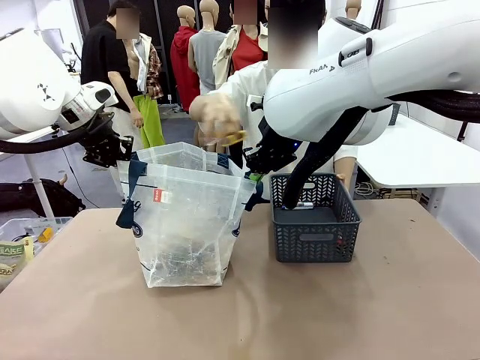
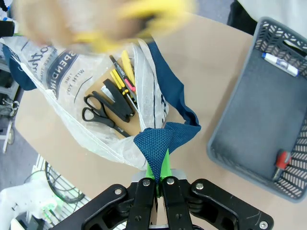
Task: Transfer purchased items from the store into the shopping bag.
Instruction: Move the Reusable shopping bag to the right side of the table.
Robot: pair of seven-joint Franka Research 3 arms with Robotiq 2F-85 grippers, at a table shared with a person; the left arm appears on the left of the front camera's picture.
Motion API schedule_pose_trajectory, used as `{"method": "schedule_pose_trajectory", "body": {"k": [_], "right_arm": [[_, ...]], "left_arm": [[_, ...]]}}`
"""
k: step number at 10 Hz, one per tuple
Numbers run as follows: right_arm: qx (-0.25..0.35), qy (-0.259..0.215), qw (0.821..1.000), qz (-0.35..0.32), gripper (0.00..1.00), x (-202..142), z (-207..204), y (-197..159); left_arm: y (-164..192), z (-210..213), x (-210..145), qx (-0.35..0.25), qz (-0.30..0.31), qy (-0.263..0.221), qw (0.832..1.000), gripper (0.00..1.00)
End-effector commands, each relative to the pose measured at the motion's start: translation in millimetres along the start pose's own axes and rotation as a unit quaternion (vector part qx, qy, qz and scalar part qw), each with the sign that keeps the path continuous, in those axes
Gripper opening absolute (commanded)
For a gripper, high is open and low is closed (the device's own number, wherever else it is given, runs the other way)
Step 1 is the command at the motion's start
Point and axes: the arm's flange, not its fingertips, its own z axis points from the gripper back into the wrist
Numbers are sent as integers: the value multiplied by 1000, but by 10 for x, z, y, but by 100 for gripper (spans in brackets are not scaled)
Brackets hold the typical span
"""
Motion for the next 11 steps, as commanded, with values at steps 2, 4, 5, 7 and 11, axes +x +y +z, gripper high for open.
{"method": "schedule_pose_trajectory", "body": {"k": [2,4,5,7,11], "right_arm": [[0,0,1000,-1,0,1,2,-12],[0,0,1000,-1,0,1,2,-12],[0,0,1000,-1,0,1,2,-12],[0,0,1000,-1,0,1,2,-12],[0,0,1000,-1,0,1,2,-12]], "left_arm": [[29,26,20,1,2,-4,1000,0],[29,26,20,1,2,-4,1000,0],[29,26,20,1,2,-4,1000,0],[29,26,20,1,2,-4,1000,0],[29,26,20,1,2,-4,1000,0]]}}
